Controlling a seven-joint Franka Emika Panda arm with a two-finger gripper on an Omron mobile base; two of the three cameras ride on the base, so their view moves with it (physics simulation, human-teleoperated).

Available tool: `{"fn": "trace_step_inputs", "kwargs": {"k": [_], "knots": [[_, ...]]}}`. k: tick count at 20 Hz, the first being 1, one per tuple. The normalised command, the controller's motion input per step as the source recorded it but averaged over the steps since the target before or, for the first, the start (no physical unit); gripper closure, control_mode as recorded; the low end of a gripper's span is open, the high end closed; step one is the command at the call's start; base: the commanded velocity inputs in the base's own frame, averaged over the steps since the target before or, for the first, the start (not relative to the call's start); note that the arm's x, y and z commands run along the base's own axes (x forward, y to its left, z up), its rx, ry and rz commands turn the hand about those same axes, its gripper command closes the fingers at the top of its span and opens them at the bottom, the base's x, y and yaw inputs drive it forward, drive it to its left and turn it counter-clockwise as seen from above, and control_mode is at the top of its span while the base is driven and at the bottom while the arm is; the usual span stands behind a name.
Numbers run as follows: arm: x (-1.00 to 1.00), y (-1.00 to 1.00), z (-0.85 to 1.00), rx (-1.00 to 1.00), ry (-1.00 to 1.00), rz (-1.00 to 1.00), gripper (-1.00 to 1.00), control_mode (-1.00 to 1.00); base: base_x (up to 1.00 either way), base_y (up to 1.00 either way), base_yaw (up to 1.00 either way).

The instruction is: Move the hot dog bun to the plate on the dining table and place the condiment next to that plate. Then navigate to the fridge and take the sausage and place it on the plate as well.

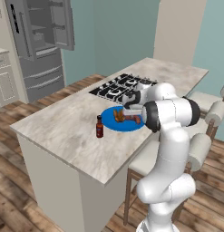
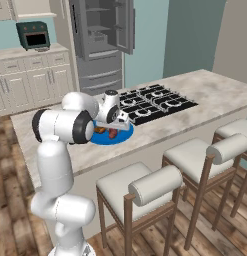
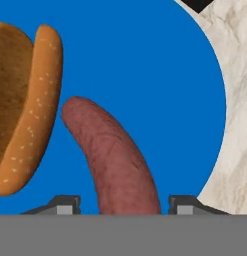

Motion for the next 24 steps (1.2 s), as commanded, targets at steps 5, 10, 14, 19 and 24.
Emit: {"fn": "trace_step_inputs", "kwargs": {"k": [5, 10, 14, 19, 24], "knots": [[-0.26, 0.00, 0.07, 0.00, -0.07, -0.01, -1.00, -1.00, 0.00, 0.00, 0.00], [-0.41, 0.00, 0.49, 0.00, -0.15, 0.00, -1.00, -1.00, 0.00, 0.00, 0.00], [-0.51, 0.00, 0.61, 0.00, -0.17, 0.00, -1.00, -1.00, 0.00, 0.00, 0.00], [-0.64, 0.02, 0.55, 0.01, -0.14, 0.00, -1.00, -1.00, 0.00, 0.00, 0.00], [-0.78, 0.09, 0.43, 0.01, -0.12, 0.00, -1.00, -1.00, 0.00, 0.00, 0.00]]}}
